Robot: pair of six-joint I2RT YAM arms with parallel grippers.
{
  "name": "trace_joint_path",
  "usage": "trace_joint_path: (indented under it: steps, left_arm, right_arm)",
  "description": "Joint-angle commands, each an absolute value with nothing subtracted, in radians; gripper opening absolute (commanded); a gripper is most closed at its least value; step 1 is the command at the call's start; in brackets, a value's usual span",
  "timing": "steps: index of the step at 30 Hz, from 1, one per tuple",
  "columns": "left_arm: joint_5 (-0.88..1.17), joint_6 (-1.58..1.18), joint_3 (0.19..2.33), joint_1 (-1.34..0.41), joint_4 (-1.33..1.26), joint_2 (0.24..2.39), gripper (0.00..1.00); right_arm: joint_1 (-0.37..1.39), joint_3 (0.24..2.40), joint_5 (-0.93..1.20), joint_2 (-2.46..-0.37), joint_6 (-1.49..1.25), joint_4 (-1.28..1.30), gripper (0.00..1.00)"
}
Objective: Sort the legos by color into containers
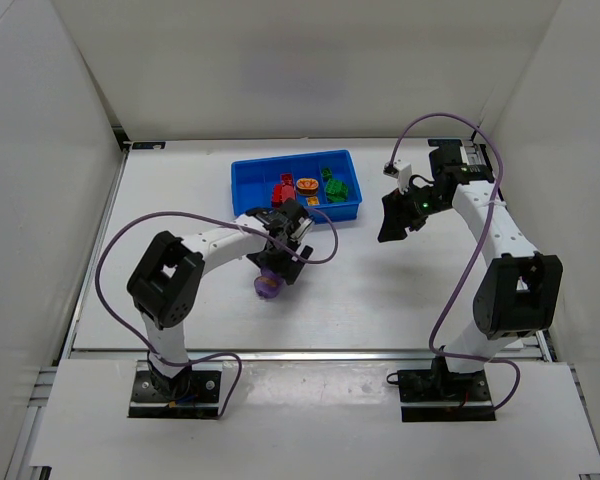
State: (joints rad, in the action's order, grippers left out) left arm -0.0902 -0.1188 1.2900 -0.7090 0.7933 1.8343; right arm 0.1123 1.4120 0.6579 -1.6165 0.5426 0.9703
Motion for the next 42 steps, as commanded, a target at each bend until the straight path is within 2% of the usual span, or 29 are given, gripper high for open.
trace_joint_path:
  steps: [1, 12, 17, 18, 24, 25, 27, 28, 30, 38, 42]
  left_arm:
    - [-0.075, -0.112, 1.330, -0.696, 0.778, 1.847, 0.99]
    - [-0.064, -0.109, 1.336, -0.664, 0.781, 1.884, 0.95]
    - [-0.055, -0.107, 1.333, -0.663, 0.781, 1.890, 0.82]
    - [-0.051, -0.109, 1.332, -0.663, 0.781, 1.890, 0.74]
    - [-0.018, -0.115, 1.331, -0.663, 0.787, 1.890, 0.49]
    - [-0.014, -0.115, 1.333, -0.663, 0.787, 1.887, 0.40]
    - [-0.006, -0.118, 1.339, -0.663, 0.787, 1.878, 0.31]
    - [-0.006, -0.123, 1.344, -0.661, 0.787, 1.864, 0.20]
    - [0.040, -0.139, 1.376, -0.660, 0.782, 1.818, 0.10]
    - [0.083, -0.262, 1.642, -0.586, 0.744, 1.773, 0.10]
    - [0.051, -0.334, 1.747, -0.542, 0.744, 1.792, 0.10]
  right_arm:
    - [0.112, 1.453, 0.675, -1.623, 0.554, 0.974, 0.71]
    - [0.110, 1.450, 0.667, -1.624, 0.560, 0.974, 0.71]
    - [0.109, 1.447, 0.667, -1.624, 0.560, 0.971, 0.71]
    - [0.109, 1.447, 0.666, -1.624, 0.560, 0.973, 0.71]
    - [0.109, 1.450, 0.664, -1.623, 0.565, 0.973, 0.71]
    - [0.109, 1.450, 0.663, -1.624, 0.565, 0.971, 0.71]
    - [0.112, 1.450, 0.664, -1.623, 0.566, 0.971, 0.71]
    - [0.109, 1.450, 0.667, -1.621, 0.566, 0.973, 0.71]
    - [0.112, 1.451, 0.684, -1.612, 0.560, 0.971, 0.71]
    - [0.130, 1.368, 0.750, -1.539, 0.376, 0.830, 0.67]
    - [0.221, 1.225, 0.649, -1.370, 0.229, 0.547, 0.68]
